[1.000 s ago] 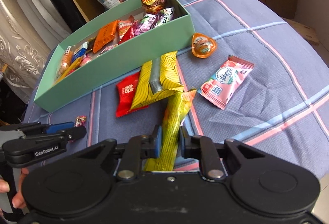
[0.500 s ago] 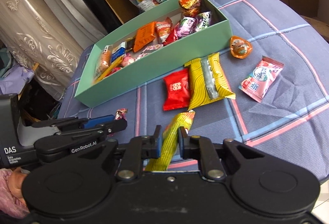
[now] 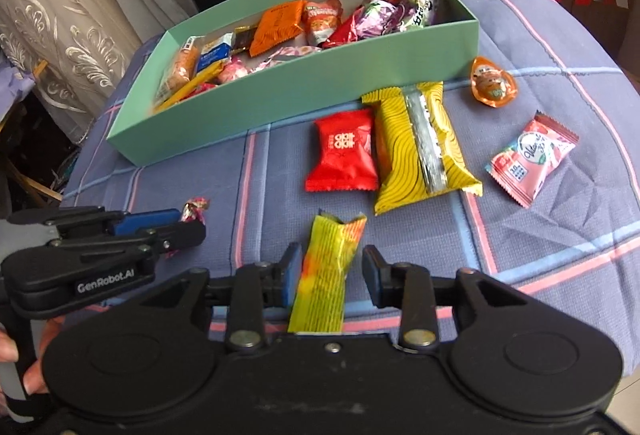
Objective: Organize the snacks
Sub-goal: 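Carry floral candy and yellow bar into the green box and open both tools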
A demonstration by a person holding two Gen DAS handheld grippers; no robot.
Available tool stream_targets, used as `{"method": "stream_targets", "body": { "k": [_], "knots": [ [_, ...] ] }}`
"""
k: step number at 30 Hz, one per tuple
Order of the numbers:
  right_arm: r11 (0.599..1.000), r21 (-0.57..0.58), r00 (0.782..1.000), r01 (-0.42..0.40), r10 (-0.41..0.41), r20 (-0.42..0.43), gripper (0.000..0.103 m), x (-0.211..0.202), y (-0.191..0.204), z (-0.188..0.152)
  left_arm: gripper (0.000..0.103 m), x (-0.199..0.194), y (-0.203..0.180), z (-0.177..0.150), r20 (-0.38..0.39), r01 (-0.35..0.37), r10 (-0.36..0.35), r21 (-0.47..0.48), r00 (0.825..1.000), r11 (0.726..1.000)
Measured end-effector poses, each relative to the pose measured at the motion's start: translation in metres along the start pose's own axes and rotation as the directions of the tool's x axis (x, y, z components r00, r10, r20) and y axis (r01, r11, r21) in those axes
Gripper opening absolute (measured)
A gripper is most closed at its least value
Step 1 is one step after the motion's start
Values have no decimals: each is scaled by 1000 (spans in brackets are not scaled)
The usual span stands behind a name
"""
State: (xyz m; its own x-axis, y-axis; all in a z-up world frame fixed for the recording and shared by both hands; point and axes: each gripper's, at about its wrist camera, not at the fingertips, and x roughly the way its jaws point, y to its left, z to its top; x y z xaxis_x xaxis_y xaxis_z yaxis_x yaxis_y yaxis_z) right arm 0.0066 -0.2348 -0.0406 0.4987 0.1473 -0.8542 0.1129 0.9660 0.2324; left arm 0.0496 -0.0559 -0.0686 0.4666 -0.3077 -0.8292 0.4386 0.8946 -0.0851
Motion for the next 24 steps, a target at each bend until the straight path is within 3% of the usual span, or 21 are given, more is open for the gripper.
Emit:
{"method": "stream_targets", "body": {
  "k": [2, 5, 13, 19, 24],
  "knots": [
    [1000, -10, 1000, 4, -4, 8, 34, 6, 3, -1, 23, 0, 2, -1, -1, -2, 2, -5, 1000, 1000],
    [999, -46, 1000, 21, -20, 18, 23, 7, 9, -2, 23, 2, 5, -2, -10, -7, 7, -16, 1000, 1000],
    [999, -16, 997, -42, 43, 61, 23, -17, 5, 16, 23, -6, 4, 12, 14, 12, -12, -23, 1000, 1000],
    [993, -15, 985, -116, 117, 129, 23, -32, 14, 63, 23, -29, 9, 53, 104, 1, 1, -14, 995, 1000],
    [986, -36, 968, -160, 164, 187, 23, -32, 28, 113, 23, -32, 17, 101, 159, -53, 55, -15, 986, 998]
  ]
}}
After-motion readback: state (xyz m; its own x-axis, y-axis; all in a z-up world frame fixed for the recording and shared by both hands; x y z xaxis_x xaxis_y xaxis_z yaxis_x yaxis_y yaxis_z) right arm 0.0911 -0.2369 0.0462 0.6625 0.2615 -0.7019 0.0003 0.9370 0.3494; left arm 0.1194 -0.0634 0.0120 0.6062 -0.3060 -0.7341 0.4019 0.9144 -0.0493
